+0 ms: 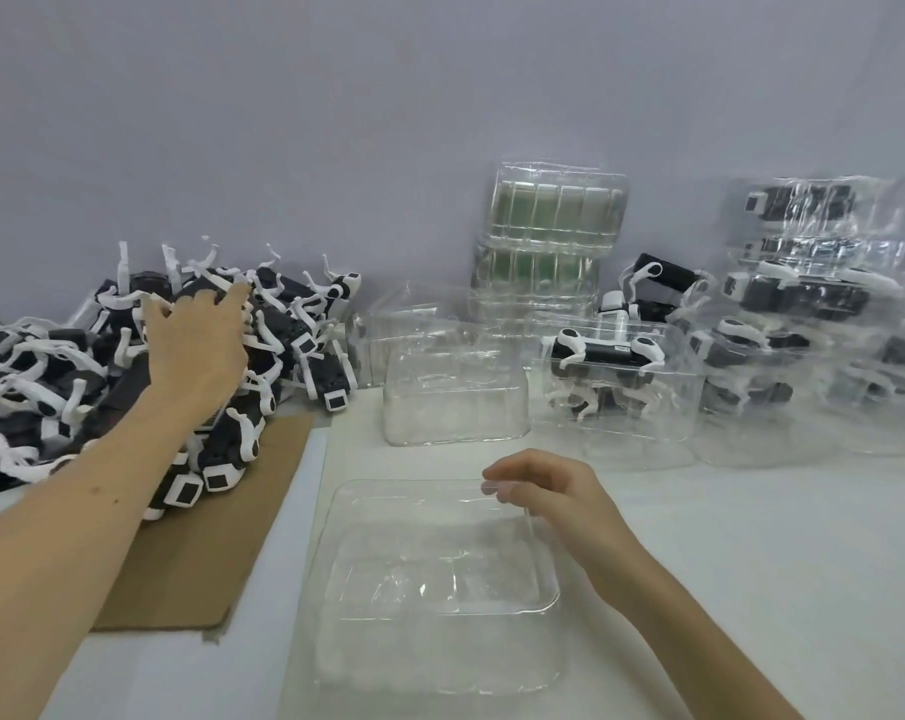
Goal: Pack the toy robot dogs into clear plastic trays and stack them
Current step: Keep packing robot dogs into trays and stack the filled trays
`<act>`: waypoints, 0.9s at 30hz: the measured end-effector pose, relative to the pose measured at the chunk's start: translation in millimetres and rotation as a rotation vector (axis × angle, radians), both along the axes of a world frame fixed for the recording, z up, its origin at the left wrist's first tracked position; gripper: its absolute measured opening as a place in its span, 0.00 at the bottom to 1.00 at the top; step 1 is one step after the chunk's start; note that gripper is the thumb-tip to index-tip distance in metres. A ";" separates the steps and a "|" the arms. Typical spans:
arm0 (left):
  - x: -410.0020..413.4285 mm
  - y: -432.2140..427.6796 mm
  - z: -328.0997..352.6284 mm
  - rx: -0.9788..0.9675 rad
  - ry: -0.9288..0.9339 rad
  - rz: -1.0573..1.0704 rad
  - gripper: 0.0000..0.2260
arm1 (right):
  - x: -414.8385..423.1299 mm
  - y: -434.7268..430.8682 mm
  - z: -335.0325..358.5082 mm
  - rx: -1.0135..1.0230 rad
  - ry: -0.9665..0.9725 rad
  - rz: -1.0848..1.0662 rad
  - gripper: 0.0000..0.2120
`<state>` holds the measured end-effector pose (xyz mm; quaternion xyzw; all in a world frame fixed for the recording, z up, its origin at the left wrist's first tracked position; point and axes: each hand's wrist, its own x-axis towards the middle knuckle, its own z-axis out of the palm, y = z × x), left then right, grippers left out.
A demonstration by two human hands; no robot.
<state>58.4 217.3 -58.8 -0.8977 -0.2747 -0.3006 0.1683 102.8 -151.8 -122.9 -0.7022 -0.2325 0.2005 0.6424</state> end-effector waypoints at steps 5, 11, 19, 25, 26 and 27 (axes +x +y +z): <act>-19.8 -27.3 -2.3 -0.122 -0.320 -0.149 0.20 | 1.8 -4.1 2.8 0.007 -0.009 -0.024 0.08; -47.8 -88.8 4.2 -0.449 -0.718 -0.544 0.17 | 7.6 -6.5 3.0 -0.002 -0.013 -0.006 0.08; -66.5 -161.8 -4.4 -0.851 -0.853 -0.724 0.16 | 11.1 -9.3 1.0 -0.016 -0.068 -0.052 0.09; -77.4 -177.9 -16.6 -1.402 -0.925 -0.758 0.11 | -0.6 -8.8 9.9 0.158 -0.566 -0.320 0.22; -79.5 -180.0 -18.6 -1.440 -0.923 -0.778 0.10 | -1.7 -9.4 11.0 0.160 -0.658 -0.302 0.26; -81.0 -182.2 -20.5 -1.466 -0.910 -0.796 0.10 | -2.8 -9.7 11.5 0.145 -0.750 -0.267 0.31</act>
